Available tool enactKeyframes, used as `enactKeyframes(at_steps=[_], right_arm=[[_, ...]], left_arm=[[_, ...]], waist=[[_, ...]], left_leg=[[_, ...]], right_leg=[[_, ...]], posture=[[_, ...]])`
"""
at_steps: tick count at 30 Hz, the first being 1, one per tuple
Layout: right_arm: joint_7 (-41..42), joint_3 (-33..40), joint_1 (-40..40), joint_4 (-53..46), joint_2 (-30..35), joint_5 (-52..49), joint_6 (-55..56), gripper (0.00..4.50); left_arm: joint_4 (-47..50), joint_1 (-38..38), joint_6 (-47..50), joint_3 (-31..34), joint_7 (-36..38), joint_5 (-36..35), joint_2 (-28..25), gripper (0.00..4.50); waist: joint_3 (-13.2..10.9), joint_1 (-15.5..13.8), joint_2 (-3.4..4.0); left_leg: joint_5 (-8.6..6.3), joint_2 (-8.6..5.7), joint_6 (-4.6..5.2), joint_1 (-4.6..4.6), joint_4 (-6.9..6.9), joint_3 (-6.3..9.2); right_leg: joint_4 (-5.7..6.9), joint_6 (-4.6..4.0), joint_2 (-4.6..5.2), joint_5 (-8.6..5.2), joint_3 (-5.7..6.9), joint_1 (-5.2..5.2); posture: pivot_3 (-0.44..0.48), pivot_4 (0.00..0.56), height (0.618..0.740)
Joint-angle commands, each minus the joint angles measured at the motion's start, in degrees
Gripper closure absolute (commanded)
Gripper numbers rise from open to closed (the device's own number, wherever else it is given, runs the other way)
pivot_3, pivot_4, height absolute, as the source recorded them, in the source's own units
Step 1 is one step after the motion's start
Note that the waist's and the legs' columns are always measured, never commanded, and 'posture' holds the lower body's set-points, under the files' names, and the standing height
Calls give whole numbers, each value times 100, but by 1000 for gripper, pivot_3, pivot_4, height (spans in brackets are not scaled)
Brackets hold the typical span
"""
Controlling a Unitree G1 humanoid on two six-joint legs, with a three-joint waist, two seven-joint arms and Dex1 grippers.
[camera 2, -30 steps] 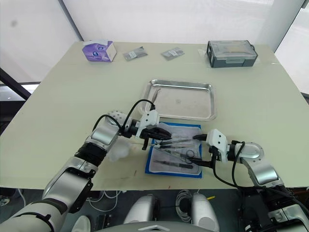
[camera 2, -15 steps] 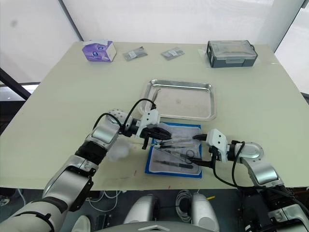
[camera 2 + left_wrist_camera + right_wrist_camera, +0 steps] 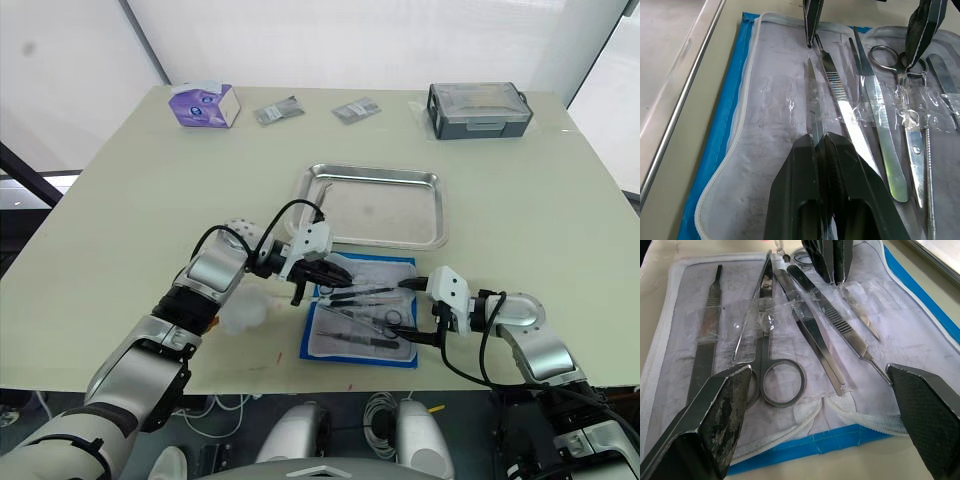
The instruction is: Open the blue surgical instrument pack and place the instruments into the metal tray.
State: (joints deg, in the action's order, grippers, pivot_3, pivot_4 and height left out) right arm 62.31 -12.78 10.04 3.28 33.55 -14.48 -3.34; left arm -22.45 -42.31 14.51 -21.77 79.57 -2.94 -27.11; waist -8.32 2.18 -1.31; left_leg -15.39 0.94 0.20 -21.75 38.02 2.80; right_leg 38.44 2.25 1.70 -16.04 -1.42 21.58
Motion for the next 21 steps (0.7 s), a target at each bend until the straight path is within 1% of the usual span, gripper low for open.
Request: enactKeyframes(at_steps=[1, 15, 21], right_arm=[[15, -433, -237, 528, 28, 490, -272, 0], [-5, -424, -299, 456, 41, 485, -303, 0], [-22, -430, -309, 444, 29, 488, -303, 0]], left_arm=[[348, -195, 190, -18, 149, 9, -144, 4468], [645, -440, 928, -84, 231, -13, -255, 4468], [653, -538, 1020, -98, 349, 11, -382, 4468]], waist=[[-1, 4, 1], [-2, 4, 0], [-2, 3, 0]], left_leg=[[0, 0, 0, 0, 0, 0], [0, 1, 0, 0, 0, 1], [0, 1, 0, -1, 0, 1]], right_leg=[[0, 0, -1, 0, 0, 0], [0, 0, -1, 0, -1, 0], [0, 0, -1, 0, 0, 1]], posture=[[0, 150, 740], [0, 150, 740], [0, 150, 740]])
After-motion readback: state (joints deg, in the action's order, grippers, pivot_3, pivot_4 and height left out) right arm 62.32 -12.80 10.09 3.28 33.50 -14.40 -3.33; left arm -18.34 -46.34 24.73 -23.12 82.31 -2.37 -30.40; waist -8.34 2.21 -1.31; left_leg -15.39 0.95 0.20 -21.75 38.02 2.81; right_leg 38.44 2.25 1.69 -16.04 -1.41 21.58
